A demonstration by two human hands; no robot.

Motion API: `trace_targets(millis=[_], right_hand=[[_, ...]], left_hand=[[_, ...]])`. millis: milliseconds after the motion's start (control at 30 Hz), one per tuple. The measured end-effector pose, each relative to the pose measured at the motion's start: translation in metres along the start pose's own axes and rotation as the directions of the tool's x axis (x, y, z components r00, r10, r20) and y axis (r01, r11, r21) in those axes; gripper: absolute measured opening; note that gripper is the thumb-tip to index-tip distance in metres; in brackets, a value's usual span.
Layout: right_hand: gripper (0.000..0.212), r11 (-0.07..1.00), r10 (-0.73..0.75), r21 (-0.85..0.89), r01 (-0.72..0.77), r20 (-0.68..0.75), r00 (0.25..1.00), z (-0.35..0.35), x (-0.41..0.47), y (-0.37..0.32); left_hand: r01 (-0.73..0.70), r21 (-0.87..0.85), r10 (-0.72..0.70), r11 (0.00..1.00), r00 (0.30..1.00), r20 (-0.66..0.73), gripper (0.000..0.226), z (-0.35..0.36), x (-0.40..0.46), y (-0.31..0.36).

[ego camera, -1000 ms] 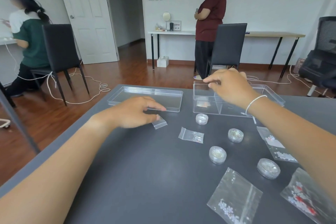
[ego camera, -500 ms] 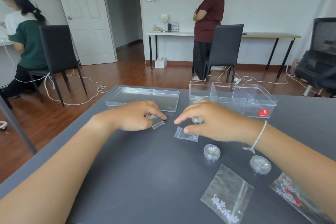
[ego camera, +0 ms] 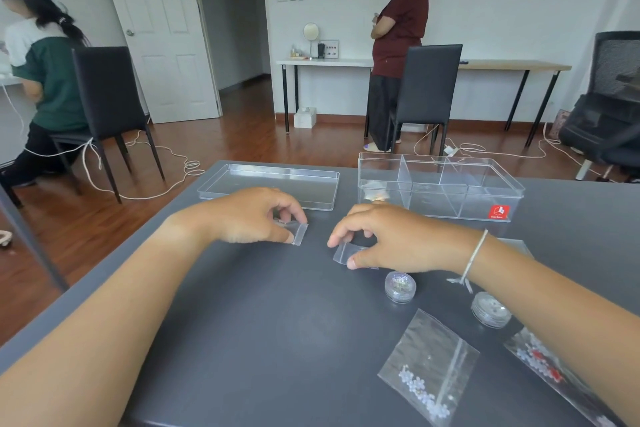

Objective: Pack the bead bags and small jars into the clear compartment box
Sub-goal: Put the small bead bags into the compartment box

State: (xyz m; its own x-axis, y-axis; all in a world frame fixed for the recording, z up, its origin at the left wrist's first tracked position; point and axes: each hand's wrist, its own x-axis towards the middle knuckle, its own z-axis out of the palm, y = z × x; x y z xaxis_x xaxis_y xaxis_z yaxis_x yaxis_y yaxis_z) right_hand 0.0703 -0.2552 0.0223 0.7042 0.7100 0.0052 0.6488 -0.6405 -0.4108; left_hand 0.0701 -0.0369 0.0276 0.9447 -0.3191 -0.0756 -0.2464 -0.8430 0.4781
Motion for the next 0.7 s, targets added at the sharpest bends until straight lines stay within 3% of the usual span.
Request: trace_targets(millis=[167, 467, 600, 700], right_hand=[[0.011, 0.998, 0.019, 0.067, -0.015, -0.054, 0.998, 0.0, -0.001, 0.002], [0.014, 0.97, 0.064, 0.241, -0.014, -0.202, 0.977, -0.024, -0.015, 0.001], [0.011, 0.947, 0.101, 0.32, 0.023, -0.366, 0.925, -0.046, -0.026, 0.009], [0.012, 0.942, 0.17, 0.334, 0.014, -0.513, 0.842, -0.06, -0.029, 0.025]], left_hand=[[-0.013, -0.09, 0.007, 0.996, 0.998, -0.067, 0.016, 0.0, 0.001, -0.001], [-0.05, -0.234, -0.005, 0.971, 0.973, -0.231, 0.002, -0.004, 0.002, 0.0], [-0.086, -0.378, -0.051, 0.922, 0.94, -0.339, 0.003, -0.005, 0.002, 0.007], [-0.147, -0.472, -0.09, 0.869, 0.892, -0.443, 0.007, -0.009, 0.008, 0.019]])
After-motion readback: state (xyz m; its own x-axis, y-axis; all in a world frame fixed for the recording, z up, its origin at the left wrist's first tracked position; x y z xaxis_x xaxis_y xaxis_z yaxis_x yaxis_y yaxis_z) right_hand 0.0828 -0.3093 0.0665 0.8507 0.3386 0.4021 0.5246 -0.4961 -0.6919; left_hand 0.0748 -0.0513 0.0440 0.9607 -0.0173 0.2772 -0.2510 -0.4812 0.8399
